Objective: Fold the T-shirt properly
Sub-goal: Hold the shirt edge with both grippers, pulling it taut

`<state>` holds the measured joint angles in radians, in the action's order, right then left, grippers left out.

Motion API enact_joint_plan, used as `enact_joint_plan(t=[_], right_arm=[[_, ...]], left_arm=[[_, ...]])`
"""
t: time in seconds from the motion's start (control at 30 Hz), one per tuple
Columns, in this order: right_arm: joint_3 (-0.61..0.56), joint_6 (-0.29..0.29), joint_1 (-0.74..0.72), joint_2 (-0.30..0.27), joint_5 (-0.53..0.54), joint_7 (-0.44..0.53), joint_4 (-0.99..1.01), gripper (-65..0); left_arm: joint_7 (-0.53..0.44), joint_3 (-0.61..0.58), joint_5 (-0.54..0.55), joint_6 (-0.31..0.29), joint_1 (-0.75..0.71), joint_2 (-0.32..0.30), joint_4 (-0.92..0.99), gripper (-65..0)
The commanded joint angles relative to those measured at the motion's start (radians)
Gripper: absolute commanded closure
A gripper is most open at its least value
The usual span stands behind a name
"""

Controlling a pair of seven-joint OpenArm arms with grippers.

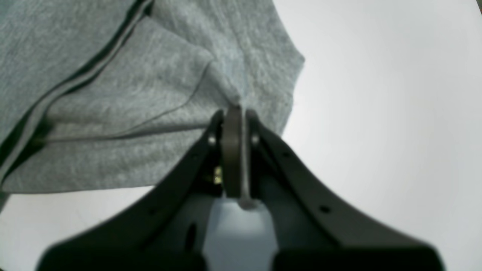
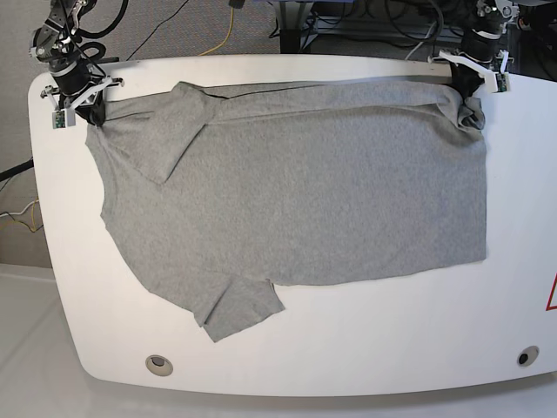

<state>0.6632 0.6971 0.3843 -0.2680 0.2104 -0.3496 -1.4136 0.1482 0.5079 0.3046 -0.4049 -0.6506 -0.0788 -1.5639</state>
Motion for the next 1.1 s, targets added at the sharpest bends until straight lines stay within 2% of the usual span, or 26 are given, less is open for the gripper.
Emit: enact_joint_plan(t=[0.0,0.47,0.67,1.07], right_arm=[[-0.004,0.001,0.029,0.003,-0.087,-0.122,0.010,0.0],[-0.001,0.001,0.055,0.005,-0.087,-0.122,0.010,0.0],[0.051,0.001,0.075,0.006,-0.085,-0.122,0.010,0.0],[0.059,0.001,0.089,0.006,-0.085,-0.122,0.010,0.0]], left_arm=[[0.176,0.002,-0.115,0.044,-0.036,-0.002,0.023,-1.0],[0.176,0.002,-0.117,0.044,-0.033,-0.003,0.021,-1.0],[0.176,0.002,-0.117,0.044,-0.033,-0.003,0.021,-1.0],[0.176,0.002,-0.117,0.044,-0.033,-0.003,0.021,-1.0]])
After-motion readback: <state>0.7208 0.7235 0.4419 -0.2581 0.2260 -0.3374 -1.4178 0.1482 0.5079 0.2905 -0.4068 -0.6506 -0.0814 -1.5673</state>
